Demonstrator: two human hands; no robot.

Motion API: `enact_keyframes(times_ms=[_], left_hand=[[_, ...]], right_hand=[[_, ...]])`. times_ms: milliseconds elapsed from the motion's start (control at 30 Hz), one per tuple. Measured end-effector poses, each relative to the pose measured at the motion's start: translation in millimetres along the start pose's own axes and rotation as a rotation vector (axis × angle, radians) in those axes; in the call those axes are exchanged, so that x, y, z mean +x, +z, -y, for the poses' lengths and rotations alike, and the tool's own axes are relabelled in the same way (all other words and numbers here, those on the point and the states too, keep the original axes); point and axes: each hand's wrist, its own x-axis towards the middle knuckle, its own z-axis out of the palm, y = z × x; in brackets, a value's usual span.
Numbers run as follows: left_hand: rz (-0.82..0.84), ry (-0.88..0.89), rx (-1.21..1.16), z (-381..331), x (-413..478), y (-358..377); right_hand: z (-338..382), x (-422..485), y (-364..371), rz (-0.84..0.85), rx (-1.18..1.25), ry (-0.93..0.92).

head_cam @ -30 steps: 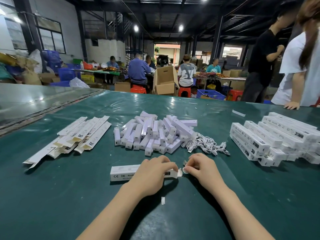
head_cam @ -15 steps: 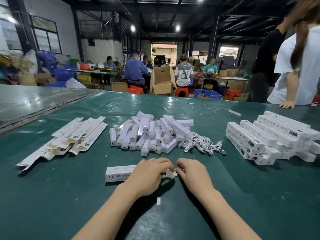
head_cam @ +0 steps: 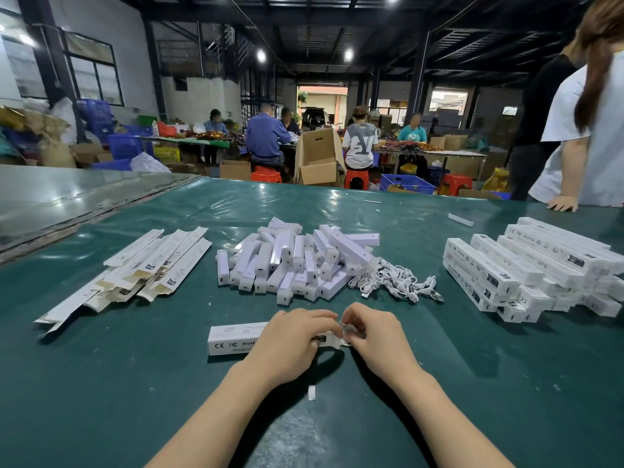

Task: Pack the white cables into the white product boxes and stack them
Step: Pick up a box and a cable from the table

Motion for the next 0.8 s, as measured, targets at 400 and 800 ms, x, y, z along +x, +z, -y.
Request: enact_keyframes(times_ms=[400, 800], left_hand=[[-0.026, -0.04, -0.032, -3.5, -1.7, -1.3], [-0.05, -0.044, -0.047, -3.0, -2.1, -2.1]], right_hand=[[-5.7, 0.2, -10.9, 0.111, 0.154, 0.16], [8.0, -1.2, -4.2, -0.235, 0.467, 0.245]])
